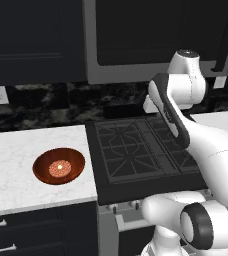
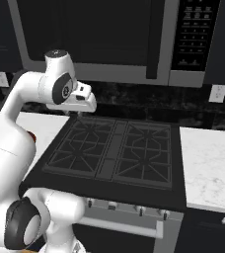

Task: Open the microwave, place the bowl with waffle inside the microwave, then close the microwave door and turn it on.

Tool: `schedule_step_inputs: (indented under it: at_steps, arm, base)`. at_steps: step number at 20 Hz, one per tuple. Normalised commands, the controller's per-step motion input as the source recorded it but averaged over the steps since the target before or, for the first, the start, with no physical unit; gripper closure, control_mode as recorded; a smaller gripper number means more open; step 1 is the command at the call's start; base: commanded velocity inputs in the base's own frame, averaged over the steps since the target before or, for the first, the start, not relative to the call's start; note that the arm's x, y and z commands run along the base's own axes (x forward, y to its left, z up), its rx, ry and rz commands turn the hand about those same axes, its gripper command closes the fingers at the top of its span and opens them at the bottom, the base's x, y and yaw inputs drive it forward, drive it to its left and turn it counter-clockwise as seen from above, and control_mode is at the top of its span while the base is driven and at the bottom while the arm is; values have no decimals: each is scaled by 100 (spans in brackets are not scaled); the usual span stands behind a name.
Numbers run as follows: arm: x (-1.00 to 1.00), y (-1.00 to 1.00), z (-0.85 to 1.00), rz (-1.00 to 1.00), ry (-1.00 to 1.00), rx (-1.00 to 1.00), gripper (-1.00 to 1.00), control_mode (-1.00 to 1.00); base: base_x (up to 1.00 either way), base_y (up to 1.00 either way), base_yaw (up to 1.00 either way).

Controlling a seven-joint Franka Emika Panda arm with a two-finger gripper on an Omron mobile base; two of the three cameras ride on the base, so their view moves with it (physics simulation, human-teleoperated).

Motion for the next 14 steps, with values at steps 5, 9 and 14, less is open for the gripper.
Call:
schedule_step_inputs:
  at_steps: [5, 9, 14]
  arm:
    - [-29, -53, 19, -7, -28, 0, -100, -100]
    - [-32, -100, 87, 0, -69, 5, -100, -100]
    - [11, -100, 75, 0, -51, 8, -100, -100]
  base:
    - [0, 0, 0]
    - [0, 0, 0]
    - [0, 0, 0]
